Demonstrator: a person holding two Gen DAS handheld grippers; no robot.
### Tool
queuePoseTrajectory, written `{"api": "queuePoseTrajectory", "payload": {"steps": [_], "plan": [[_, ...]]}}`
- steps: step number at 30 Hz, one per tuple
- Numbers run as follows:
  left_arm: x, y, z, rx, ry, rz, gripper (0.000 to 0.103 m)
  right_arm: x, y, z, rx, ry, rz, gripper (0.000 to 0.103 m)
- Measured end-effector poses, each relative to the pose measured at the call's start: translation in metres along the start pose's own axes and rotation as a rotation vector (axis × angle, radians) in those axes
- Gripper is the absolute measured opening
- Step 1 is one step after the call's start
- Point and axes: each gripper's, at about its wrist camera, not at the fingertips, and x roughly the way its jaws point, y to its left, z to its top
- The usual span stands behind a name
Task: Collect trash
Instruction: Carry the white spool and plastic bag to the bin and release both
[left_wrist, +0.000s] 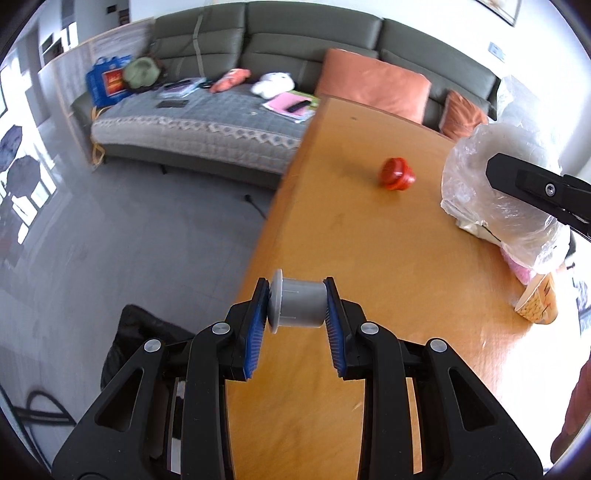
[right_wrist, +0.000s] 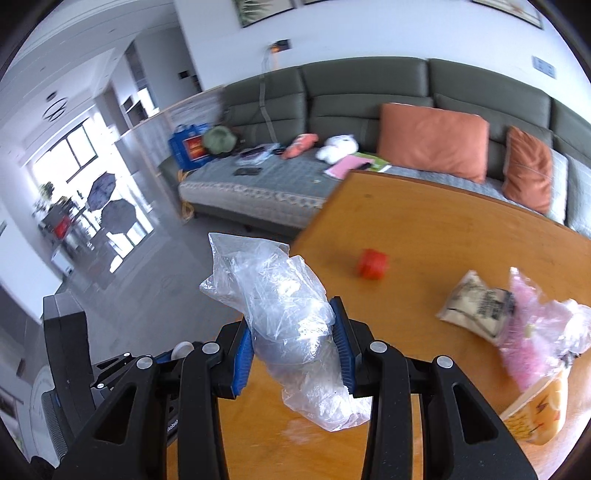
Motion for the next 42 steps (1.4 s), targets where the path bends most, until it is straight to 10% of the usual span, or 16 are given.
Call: {"api": "queuePoseTrajectory", "payload": {"steps": [22, 25, 27, 28, 29, 42], "plan": [[-0.062, 0.226, -0.094, -0.376, 0.016, 0.241, 0.030, 0.065, 0.255, -0.043, -0.325, 0.183, 0.329, 0.040], [-0.066, 0.255, -0.104, -0.419, 0.032, 0.284, 0.030, 0.077, 0.284, -0.042, -0.349, 0.202, 0.376, 0.053], [-0.064, 0.274, -0.106, -0.448, 0.065, 0.313, 0.046, 0.087, 0.304, -0.038, -0.356, 0.213, 0.400, 0.070], [-0.062, 0.283, -0.106, -0.461, 0.080, 0.334, 0.093, 0.088, 0.311, -0.035, -0.360, 0.200, 0.398, 0.071], [-0.063, 0.291, -0.106, -0.472, 0.081, 0.364, 0.097, 0.092, 0.320, -0.033, -0.371, 0.193, 0.390, 0.071], [-0.066, 0.308, -0.110, -0.491, 0.066, 0.416, 0.097, 0.101, 0.321, -0.032, -0.334, 0.215, 0.389, 0.071]]}}
